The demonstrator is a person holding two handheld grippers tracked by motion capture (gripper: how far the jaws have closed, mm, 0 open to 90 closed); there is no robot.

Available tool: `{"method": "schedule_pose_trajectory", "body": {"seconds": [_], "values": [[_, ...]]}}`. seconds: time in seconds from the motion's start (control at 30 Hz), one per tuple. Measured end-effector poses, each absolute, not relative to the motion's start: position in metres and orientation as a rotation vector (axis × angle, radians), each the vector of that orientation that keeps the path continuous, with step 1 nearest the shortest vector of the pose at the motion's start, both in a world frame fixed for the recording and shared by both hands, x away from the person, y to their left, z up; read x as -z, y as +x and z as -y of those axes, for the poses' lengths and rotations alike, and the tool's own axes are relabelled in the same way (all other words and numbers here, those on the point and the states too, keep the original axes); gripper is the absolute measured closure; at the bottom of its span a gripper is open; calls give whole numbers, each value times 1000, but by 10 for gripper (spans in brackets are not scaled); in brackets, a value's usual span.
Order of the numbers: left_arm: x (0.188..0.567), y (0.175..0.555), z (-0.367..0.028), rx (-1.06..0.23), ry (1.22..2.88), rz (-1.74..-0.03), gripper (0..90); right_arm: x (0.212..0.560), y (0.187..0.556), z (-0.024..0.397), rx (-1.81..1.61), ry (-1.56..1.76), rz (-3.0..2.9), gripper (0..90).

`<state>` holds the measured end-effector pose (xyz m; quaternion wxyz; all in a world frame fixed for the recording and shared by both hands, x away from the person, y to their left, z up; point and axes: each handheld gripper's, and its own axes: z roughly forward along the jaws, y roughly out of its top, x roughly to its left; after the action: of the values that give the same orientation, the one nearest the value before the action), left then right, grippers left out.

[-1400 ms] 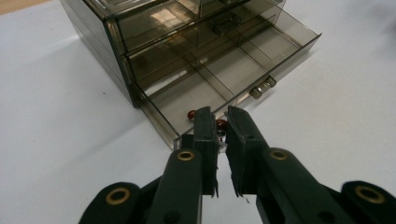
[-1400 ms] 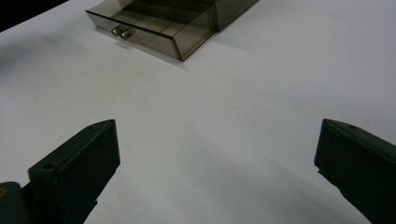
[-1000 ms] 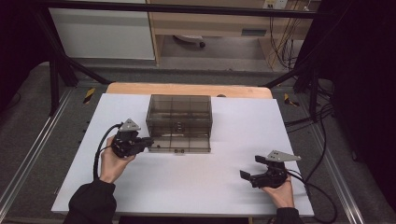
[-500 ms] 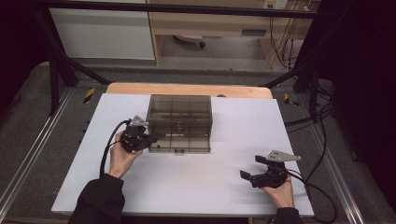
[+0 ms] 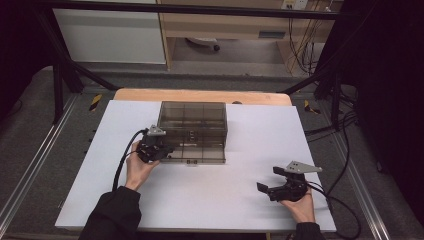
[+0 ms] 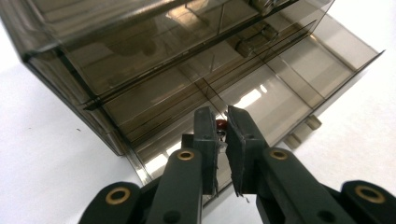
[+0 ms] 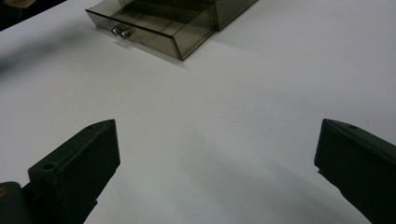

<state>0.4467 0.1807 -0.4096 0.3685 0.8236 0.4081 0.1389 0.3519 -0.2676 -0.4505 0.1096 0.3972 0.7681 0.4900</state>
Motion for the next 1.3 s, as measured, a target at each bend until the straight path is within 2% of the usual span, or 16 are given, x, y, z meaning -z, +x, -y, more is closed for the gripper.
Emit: {"method": "schedule_pose_trajectory", "body": {"seconds": [0.83, 1.3], "values": [[435, 458, -172, -341, 2159, -1044, 807, 450, 352, 268, -1444, 1169, -2257, 6], [420, 448, -178, -320, 2108, -1039, 644, 450, 352, 268, -1446, 1169, -2254, 6]]}}
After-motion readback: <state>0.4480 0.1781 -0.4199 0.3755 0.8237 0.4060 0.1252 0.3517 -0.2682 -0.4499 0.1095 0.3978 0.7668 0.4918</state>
